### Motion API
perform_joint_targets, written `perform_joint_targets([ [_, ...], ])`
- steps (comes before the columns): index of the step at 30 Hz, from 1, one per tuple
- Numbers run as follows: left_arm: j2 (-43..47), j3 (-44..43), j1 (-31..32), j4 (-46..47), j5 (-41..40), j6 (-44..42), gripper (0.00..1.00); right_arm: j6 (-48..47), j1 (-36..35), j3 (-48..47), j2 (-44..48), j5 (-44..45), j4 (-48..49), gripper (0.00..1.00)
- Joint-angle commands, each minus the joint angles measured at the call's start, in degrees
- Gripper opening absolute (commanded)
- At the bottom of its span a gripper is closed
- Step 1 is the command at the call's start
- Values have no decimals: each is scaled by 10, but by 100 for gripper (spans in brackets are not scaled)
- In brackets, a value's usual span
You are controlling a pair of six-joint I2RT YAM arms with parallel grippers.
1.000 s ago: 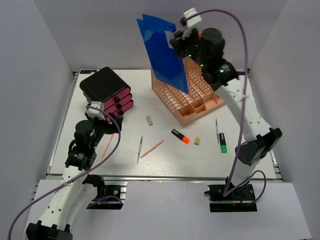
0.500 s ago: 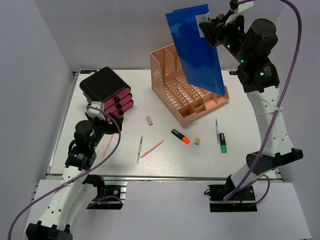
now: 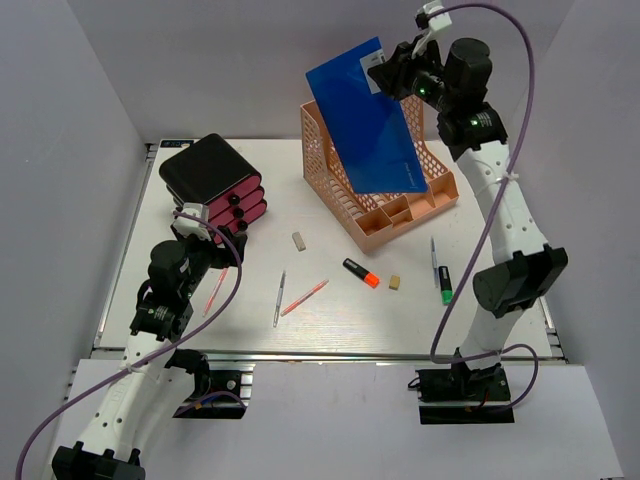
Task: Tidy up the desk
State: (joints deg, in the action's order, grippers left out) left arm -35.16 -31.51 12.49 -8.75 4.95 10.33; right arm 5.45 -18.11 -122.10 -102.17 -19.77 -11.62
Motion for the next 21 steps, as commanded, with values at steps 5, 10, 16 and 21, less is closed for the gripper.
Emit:
perform_joint_targets([
  [5,0,0,-3,11,13,-7,87,22,4,-45,-43,-29,127,0],
  [10,-5,-1,-3,11,14,-7,87,25,3,-63,-76,-28,144,0],
  [16,-13,-1,-3,10,17,-8,87,21,4,-74,-90,-33,150,0],
  [21,-16,0,-3,15,33,-9,87,15,4,-43,-71,-45,160,0],
])
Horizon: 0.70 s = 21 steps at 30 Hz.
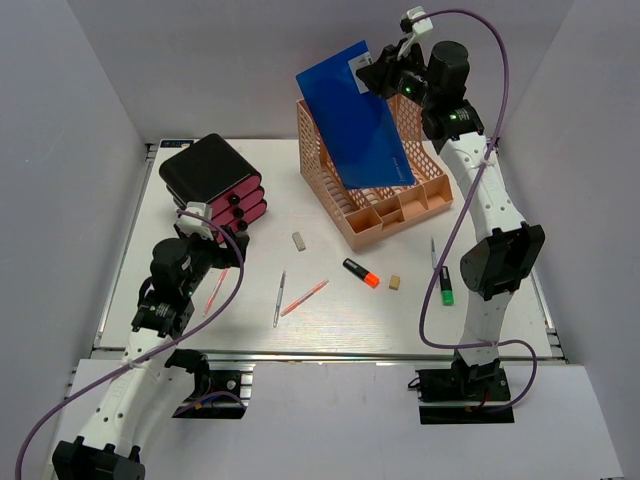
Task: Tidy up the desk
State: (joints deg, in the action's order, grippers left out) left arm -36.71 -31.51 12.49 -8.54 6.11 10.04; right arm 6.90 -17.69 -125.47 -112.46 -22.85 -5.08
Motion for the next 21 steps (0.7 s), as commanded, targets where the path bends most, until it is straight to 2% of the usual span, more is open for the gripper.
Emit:
perform_joint_targets([
  [1,-1,0,-3,13,25,-7,87,0,-1,-1,39,-13,96,0],
  [12,-13,5,-3,26,68,-7,87,-7,-1,80,67,-9,115,0],
  [21,-20,6,-3,27,72,-9,87,-44,-3,162,124,-6,145,0],
])
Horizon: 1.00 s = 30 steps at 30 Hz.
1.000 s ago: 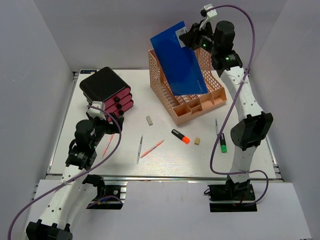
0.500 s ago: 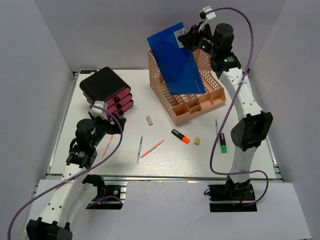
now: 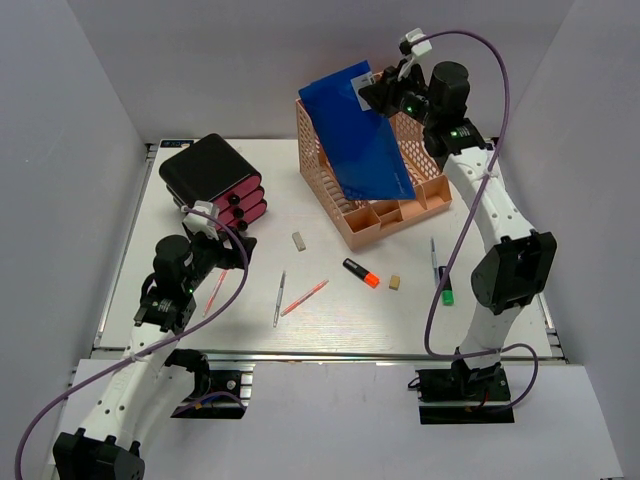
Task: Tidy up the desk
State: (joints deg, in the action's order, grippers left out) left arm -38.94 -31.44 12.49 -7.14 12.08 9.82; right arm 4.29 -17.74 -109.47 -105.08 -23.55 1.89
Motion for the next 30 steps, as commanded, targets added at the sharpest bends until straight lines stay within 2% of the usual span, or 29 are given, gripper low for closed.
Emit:
perform_joint_targets([
  [1,2,5,-3,14,14,-7,87,-20,-3,6,54,1,79,0],
  [8,3,4,-3,17,27,-7,87,-25,-4,44,84,2,136,0],
  [17,3,6,-3,24,47,-5,86,12,-5,26,79,40,223,0],
  [25,5,9,-3,29,55,-1,86,57,-10,109,83,41,399,0],
  [30,-3,6,-3,29,59,-3,86,61,-17,145,80,39,461,0],
])
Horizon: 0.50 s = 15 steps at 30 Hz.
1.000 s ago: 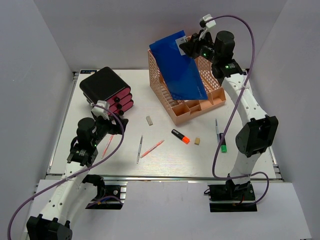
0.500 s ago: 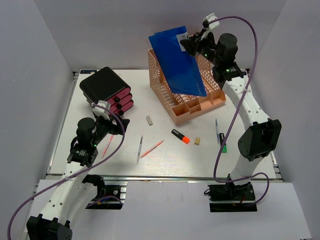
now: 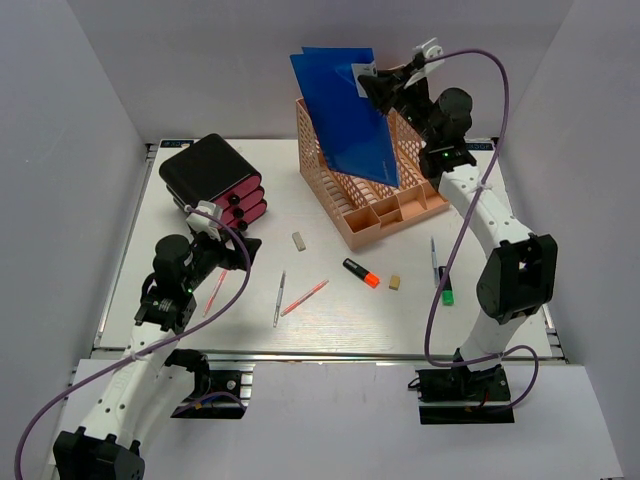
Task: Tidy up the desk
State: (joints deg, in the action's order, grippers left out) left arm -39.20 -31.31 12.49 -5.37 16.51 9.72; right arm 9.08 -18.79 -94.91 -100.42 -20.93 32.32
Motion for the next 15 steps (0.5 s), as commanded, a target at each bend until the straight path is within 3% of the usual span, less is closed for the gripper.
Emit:
perform_joint_targets([
  [1,-1,5,-3,11,18,-2,87,14,-6,11,31,14,184,0],
  [15,-7,6,-3,14,27,-4,86,-11,-20,18,-21,49,285,0],
])
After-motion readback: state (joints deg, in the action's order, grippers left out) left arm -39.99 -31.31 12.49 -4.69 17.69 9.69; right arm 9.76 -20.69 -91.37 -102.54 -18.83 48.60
